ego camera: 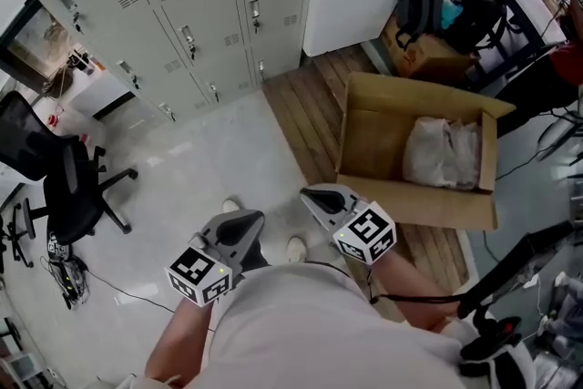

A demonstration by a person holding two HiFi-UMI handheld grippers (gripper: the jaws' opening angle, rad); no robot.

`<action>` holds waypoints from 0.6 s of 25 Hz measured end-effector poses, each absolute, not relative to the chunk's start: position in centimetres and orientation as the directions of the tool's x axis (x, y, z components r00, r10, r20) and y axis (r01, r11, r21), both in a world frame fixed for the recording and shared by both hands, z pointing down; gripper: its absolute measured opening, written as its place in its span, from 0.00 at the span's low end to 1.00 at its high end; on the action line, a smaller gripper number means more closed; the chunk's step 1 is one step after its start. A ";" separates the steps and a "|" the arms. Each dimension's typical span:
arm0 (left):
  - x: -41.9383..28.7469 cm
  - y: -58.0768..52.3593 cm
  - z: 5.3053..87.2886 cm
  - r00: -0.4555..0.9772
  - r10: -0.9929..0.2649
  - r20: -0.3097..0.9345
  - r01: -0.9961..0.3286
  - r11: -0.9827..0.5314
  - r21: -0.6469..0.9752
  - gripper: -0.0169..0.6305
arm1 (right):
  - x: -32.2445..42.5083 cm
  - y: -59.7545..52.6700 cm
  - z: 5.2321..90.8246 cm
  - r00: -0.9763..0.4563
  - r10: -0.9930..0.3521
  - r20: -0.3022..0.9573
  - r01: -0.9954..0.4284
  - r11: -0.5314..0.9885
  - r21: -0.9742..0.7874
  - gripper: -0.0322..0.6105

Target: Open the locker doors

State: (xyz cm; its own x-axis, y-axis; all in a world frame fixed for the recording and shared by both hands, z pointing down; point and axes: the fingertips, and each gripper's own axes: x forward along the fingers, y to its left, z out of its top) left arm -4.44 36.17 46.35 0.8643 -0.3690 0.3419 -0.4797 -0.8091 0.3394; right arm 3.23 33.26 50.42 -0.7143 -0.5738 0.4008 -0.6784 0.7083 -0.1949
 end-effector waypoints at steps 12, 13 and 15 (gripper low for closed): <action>-12.7 21.5 46.4 0.908 -0.276 0.316 -0.383 -0.854 0.354 0.04 | -5.7 17.5 50.5 -0.635 -0.640 0.433 -0.751 0.642 -0.153 0.08; -13.6 20.5 46.3 0.911 -0.269 0.314 -0.374 -0.858 0.353 0.04 | -6.6 16.4 50.5 -0.630 -0.643 0.436 -0.755 0.638 -0.152 0.08; -15.5 18.4 46.2 0.914 -0.260 0.311 -0.364 -0.863 0.349 0.04 | -8.2 14.2 50.7 -0.616 -0.653 0.441 -0.767 0.625 -0.145 0.08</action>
State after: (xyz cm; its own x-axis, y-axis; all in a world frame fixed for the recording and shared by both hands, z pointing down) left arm -15.51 18.41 46.24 0.9141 -0.2601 0.3109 -0.3644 -0.8634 0.3490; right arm -8.22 14.16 50.70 -0.6155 -0.6533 0.4408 -0.7672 0.6247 -0.1454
